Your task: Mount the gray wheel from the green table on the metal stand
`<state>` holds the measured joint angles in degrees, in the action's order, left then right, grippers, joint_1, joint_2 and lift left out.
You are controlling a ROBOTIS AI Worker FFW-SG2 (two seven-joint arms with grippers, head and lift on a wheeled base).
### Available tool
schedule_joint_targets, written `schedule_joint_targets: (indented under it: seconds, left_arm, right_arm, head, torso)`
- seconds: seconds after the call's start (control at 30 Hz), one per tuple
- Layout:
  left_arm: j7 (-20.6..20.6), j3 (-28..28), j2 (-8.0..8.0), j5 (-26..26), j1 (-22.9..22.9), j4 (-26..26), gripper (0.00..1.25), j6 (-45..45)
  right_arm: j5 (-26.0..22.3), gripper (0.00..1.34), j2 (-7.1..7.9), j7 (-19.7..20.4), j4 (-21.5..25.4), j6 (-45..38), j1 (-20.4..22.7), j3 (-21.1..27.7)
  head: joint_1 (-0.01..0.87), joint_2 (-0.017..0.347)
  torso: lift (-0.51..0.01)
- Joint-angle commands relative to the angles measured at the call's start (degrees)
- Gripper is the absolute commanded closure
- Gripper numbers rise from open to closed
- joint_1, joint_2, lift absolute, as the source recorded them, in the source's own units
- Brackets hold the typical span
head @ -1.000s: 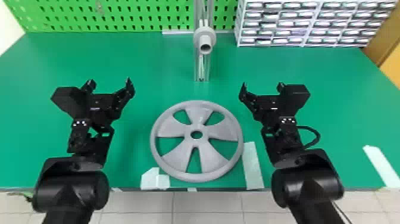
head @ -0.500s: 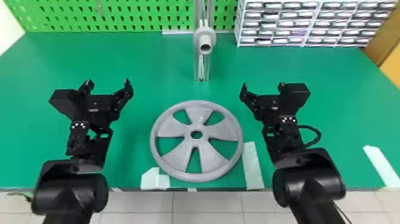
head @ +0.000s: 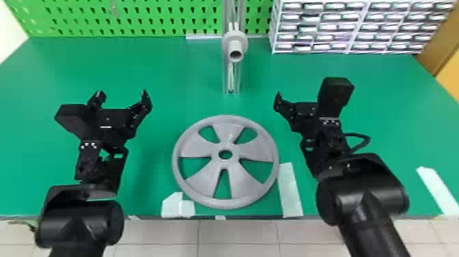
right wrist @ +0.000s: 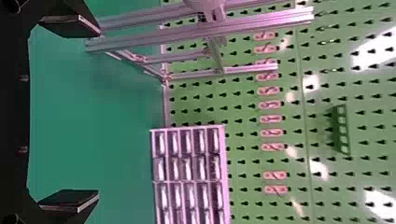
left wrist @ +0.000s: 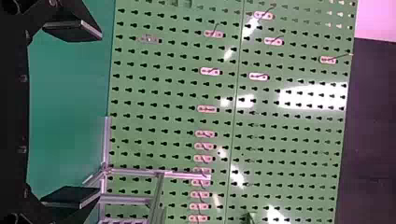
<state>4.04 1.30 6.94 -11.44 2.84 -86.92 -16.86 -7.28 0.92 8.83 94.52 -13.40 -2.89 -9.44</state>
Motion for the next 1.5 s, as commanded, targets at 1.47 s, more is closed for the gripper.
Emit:
schedule_joint_targets:
  seconds: [1.47]
  left_arm:
    - [-2.4, -2.6, 2.03, 1.1, -0.8, 0.1, 0.12, -0.5]
  right_arm:
    - [-15.0, 0.08, -0.97, 2.4, 4.7, -59.5, -12.5, 3.2]
  head:
    - [0.868, 0.052]
  torso:
    - [-0.093]
